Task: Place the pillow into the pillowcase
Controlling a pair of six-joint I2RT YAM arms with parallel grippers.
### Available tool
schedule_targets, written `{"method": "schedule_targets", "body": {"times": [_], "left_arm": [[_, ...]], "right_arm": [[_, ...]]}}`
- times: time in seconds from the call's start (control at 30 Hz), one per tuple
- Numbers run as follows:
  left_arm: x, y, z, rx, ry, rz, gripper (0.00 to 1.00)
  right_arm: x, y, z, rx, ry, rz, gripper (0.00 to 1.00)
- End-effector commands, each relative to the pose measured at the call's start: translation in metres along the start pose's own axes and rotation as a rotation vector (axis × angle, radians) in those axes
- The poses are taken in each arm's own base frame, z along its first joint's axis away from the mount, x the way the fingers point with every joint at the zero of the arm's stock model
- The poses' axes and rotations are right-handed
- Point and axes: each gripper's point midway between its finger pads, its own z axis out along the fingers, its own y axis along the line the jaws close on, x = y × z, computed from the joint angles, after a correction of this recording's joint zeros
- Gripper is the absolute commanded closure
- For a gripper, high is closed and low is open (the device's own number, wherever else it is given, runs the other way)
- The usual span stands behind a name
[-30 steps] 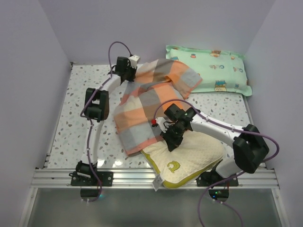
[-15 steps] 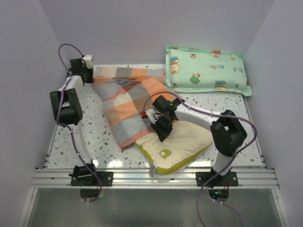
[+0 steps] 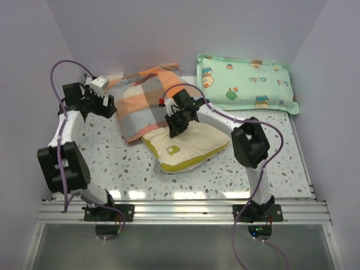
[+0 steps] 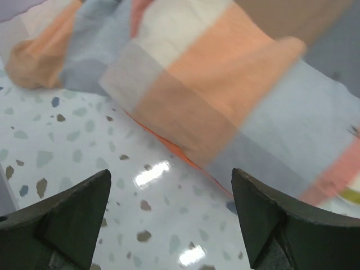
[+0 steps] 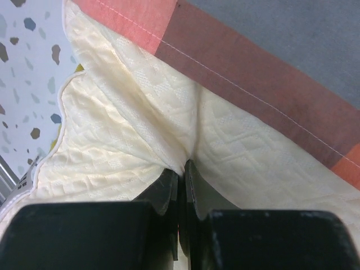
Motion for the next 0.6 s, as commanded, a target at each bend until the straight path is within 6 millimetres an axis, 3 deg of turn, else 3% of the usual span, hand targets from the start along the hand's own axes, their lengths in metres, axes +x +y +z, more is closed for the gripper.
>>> {"method": "schedule_targets", "body": {"times": [0.0, 0.03, 0.1, 0.13, 0.23, 0.33, 0.37, 0.43, 0.47, 0.53, 0.57], "left_arm": [[0.026, -0.068, -0.042, 0.186, -0.007, 0.189, 0.08], [0.06, -0.085, -0.041, 0.217, 0.059, 0.179, 0.08], [0.079, -0.103, -0.04, 0.201, 0.108, 0.272, 0.01], [0.103, -0.13, -0.033, 0.246, 0.155, 0.297, 0.01], [0.121, -0.137, -0.018, 0.177, 0.208, 0.354, 0.0], [0.118, -0.142, 0.003, 0.115, 0.225, 0.398, 0.0], [0.116, -0.129, 0.008, 0.031, 0.238, 0.414, 0.0], [0.12, -0.121, 0.015, -0.016, 0.258, 0.407, 0.03], [0.115, -0.109, 0.017, -0.079, 0.256, 0.411, 0.12], [0.108, -0.105, 0.016, -0.102, 0.245, 0.414, 0.22], [0.106, -0.105, 0.015, -0.104, 0.233, 0.415, 0.33]], "right_arm": [[-0.042, 0.009, -0.014, -0.025, -0.163, 0.069, 1.0], [-0.044, 0.011, -0.015, -0.038, -0.172, 0.073, 1.0], [-0.045, 0.015, -0.013, -0.058, -0.176, 0.085, 1.0], [-0.043, 0.018, -0.013, -0.073, -0.17, 0.09, 1.0], [-0.042, 0.021, -0.015, -0.087, -0.177, 0.108, 1.0], [-0.044, 0.026, -0.022, -0.1, -0.199, 0.108, 1.0], [-0.043, 0.028, -0.024, -0.115, -0.2, 0.11, 1.0], [-0.042, 0.031, -0.028, -0.127, -0.205, 0.11, 1.0], [-0.041, 0.034, -0.029, -0.136, -0.204, 0.112, 1.0], [-0.034, 0.035, -0.028, -0.14, -0.194, 0.117, 1.0], [-0.034, 0.034, -0.031, -0.136, -0.2, 0.12, 1.0]]}}
